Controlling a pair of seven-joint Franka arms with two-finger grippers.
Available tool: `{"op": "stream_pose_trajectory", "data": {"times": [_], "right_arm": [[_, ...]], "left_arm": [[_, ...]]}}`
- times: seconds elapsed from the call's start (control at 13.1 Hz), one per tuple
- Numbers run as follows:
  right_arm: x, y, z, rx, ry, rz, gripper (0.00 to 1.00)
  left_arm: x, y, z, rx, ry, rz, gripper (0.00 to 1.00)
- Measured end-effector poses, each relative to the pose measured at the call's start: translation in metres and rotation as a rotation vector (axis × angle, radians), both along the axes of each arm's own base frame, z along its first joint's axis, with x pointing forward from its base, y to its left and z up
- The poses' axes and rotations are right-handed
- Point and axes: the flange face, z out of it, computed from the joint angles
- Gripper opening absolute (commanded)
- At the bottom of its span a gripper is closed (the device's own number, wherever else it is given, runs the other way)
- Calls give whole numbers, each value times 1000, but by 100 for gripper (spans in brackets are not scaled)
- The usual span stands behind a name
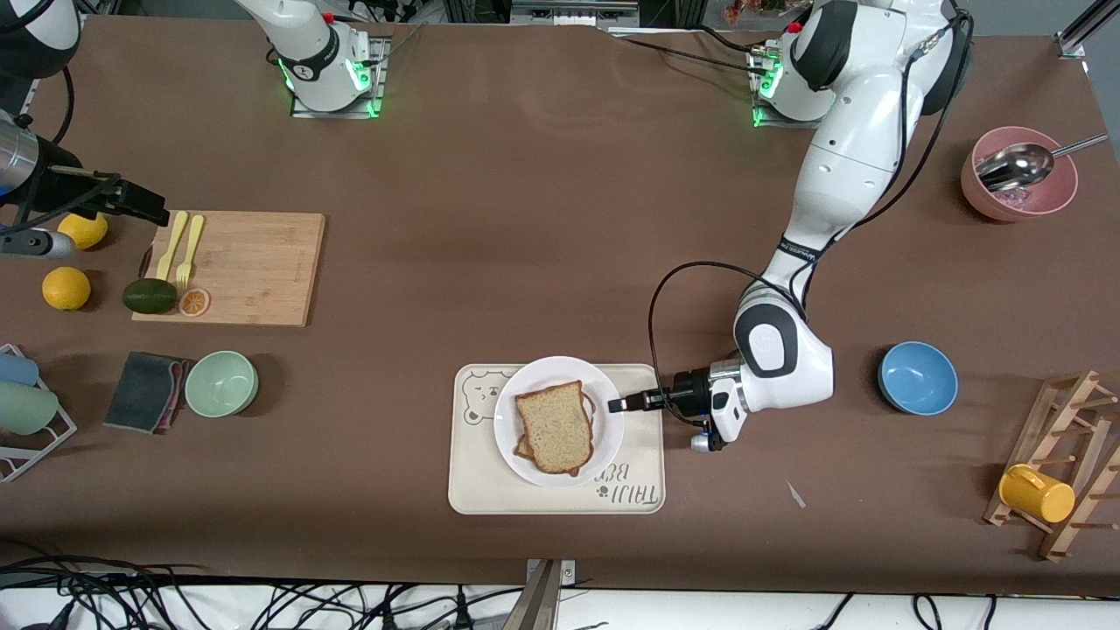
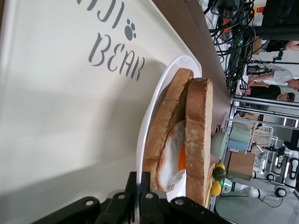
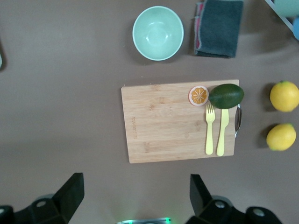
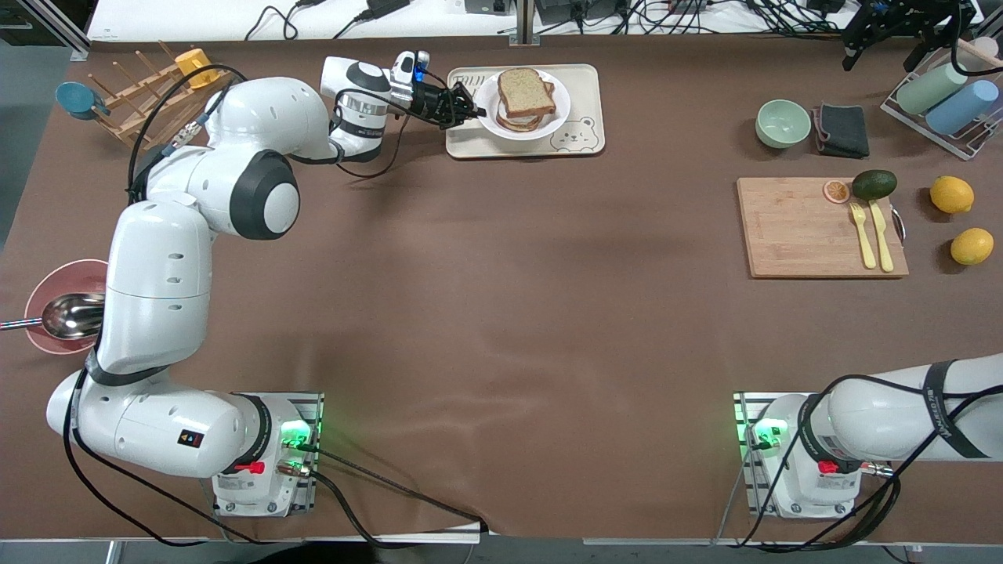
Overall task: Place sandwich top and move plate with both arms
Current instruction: 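Slide the white plate onto the bear-printed tray with the left gripper, then open the left gripper and draw it back from the plate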
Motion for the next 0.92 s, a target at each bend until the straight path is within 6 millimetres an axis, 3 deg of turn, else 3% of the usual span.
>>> {"op": "stream_pose_trajectory", "data": {"times": [0.38,0.46,0.54,0.61,0.69,0.92], "right_arm": [[28,9,19,46,-71,-16,100],[35,9,18,50,-84,-16,100],[39,9,15,51,-88,-19,100],[41,9,14,50,-90,-21,100],[42,9,13,51,-92,-22,100],[43,10,17,50,-98,-21,100]], "left_arm": [[8,1,-9,-2,-10,6,0],[7,1,-12,-1,-7,7,5],[7,1,-15,3,-6,10,21],[7,2,-18,4,-5,11,68],[8,2,-18,4,-6,12,86],[9,-1,-14,2,-13,11,98]]}}
